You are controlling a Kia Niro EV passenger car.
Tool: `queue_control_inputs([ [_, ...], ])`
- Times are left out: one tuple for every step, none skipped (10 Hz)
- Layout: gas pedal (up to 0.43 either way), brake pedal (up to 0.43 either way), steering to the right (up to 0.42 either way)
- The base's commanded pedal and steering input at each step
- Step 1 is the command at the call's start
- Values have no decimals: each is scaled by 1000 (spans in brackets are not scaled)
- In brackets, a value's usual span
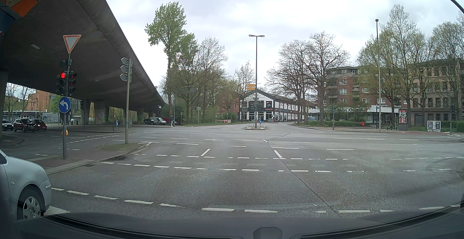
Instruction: Follow the waypoints while adhering to traffic rules and regulations
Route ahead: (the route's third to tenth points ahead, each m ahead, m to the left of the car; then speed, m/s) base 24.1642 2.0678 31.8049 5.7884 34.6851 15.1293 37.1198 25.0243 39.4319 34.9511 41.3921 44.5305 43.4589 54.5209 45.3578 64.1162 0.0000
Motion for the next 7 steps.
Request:
queue_control_inputs([
  [0,280,-11],
  [0,280,-11],
  [0,280,-11],
  [0,280,-11],
  [0,280,-11],
  [0,280,-11],
  [0,280,-11],
])
